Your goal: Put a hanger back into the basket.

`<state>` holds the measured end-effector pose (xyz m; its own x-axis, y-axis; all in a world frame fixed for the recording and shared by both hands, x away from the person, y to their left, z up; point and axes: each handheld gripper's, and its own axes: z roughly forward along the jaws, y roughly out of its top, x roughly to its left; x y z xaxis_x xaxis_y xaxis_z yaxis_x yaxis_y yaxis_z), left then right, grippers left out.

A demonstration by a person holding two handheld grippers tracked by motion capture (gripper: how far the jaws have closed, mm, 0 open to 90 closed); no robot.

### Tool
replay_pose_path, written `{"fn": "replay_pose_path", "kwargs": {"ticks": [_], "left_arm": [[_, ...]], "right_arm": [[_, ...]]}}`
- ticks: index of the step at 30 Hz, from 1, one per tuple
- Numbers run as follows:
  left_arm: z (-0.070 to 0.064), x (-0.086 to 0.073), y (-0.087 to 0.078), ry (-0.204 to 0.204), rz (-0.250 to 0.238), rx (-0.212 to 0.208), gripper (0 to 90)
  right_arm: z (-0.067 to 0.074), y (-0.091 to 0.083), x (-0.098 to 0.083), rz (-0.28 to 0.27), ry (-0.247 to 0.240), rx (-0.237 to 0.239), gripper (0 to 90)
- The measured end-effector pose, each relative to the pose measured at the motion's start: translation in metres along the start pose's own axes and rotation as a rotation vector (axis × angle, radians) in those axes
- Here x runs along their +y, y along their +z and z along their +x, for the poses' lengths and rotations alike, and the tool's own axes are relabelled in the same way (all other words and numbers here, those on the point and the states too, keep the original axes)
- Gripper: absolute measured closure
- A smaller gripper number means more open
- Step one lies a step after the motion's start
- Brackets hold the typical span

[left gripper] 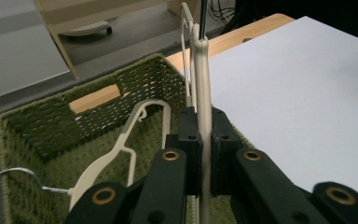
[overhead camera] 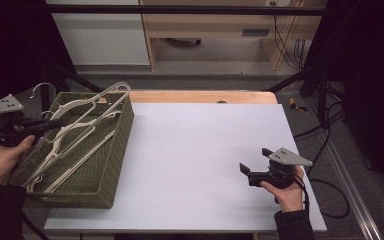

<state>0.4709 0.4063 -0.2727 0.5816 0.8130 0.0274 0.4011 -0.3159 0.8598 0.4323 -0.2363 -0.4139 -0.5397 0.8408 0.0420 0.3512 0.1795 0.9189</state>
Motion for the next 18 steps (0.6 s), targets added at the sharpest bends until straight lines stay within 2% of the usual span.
{"fn": "replay_pose_path", "kwargs": {"ticks": [5,10,13,18], "left_arm": [[0.010,-0.009,0.002,-0.012,0.018,0.007,85.4],[0.018,-0.011,0.001,-0.024,0.011,0.002,85.2],[0.022,-0.011,0.002,-0.011,0.042,0.018,85.3],[0.029,-0.011,0.006,-0.032,0.074,0.026,85.2]], "right_arm": [[-0.001,0.000,-0.001,0.001,0.002,-0.002,4.9],[0.000,0.000,-0.001,0.003,-0.002,-0.001,4.9],[0.000,0.000,-0.001,0.004,-0.002,-0.003,5.0],[0.000,0.001,-0.002,0.008,-0.002,-0.003,5.1]]}}
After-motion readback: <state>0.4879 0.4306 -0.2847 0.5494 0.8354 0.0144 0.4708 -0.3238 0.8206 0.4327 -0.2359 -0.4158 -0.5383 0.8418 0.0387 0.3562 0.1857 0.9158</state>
